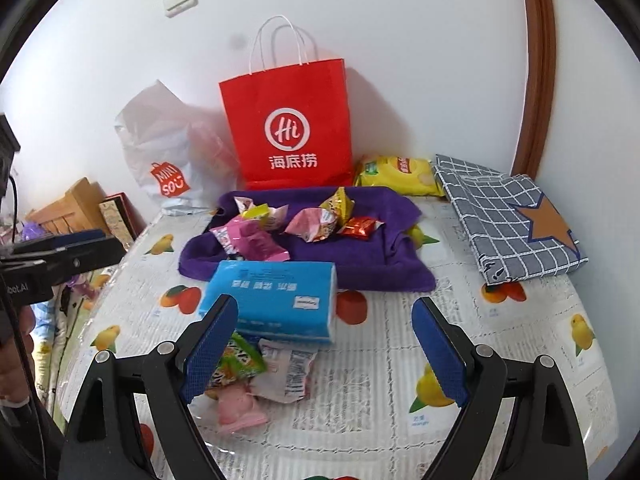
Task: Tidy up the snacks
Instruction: 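Move both tools back toward the snacks beside the blue tissue pack, then grasp the green snack bag with the right gripper while the left gripper grasps a pink packet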
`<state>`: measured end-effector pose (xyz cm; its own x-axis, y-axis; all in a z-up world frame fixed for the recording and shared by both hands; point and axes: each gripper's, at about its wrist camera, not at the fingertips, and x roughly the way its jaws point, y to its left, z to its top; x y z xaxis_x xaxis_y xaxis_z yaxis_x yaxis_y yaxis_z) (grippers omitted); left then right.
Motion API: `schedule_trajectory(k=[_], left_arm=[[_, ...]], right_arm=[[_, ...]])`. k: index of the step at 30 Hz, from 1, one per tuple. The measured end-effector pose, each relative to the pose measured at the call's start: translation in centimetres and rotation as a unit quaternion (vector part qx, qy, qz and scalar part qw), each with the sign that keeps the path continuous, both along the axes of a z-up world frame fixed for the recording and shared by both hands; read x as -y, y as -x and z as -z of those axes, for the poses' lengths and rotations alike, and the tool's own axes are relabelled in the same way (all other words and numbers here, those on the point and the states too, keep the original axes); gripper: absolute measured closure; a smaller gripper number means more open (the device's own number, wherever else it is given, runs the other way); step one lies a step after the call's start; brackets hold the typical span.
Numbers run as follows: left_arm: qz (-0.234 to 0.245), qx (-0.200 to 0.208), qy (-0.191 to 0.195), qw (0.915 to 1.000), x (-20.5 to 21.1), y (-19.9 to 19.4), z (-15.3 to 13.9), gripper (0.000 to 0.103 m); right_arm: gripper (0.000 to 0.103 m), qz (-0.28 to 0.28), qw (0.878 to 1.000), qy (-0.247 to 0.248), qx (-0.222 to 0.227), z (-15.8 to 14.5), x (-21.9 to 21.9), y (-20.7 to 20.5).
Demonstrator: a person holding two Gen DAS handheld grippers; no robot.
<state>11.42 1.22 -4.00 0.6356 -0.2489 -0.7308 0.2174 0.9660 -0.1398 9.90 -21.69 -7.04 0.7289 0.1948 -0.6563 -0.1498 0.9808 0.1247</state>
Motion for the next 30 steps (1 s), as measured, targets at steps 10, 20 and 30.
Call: schedule_trajectory(k=[10,20,30], left_arm=[[-0.054,-0.042,0.026,0.9973,-4.4,1.2,5.1,0.039],[-0.084,-0.072,0.038,0.9932,-8.5,0.3,8.5,0.039],[-0.074,-0.093,0.038,0.9922,-10.9,-0.7,10.3,0.039]], right_arm=[[0.03,-0.039,0.997,-0.013,-0.058,6.0,-2.7,0.5],[0.031,-0.083,0.991,-0.043,-0.095,9.1,-8.2,-1.0],[0.031,-0.067,0.992,-0.005,-0.107,11.8,-12.5,-2.6]])
